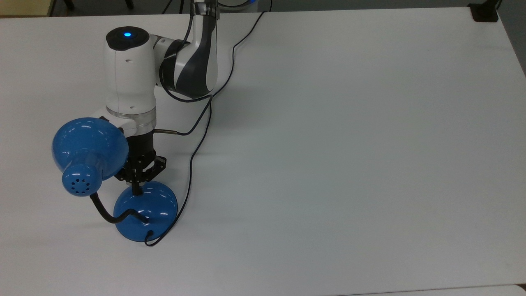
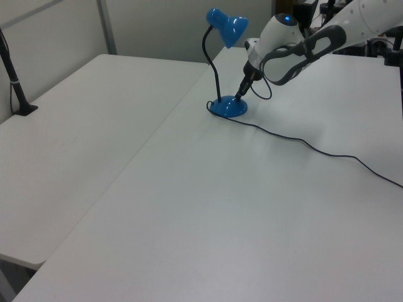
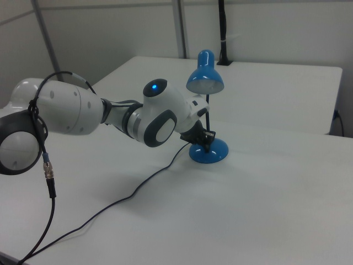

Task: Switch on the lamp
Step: 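Press down on the black switch with the gripper fingers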

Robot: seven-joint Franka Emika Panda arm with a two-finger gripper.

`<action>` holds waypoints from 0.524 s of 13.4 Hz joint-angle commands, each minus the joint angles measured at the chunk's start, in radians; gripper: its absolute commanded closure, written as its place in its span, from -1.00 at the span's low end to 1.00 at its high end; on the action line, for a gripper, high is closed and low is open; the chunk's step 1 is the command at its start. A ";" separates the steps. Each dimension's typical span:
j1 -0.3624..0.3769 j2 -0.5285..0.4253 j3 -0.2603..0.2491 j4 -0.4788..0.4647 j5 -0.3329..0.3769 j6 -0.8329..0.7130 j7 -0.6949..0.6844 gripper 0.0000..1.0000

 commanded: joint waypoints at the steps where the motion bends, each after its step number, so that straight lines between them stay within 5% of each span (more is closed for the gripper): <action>1: 0.015 -0.021 -0.003 -0.037 0.003 0.021 0.002 1.00; 7: 0.017 -0.004 -0.003 -0.035 0.003 0.021 0.002 1.00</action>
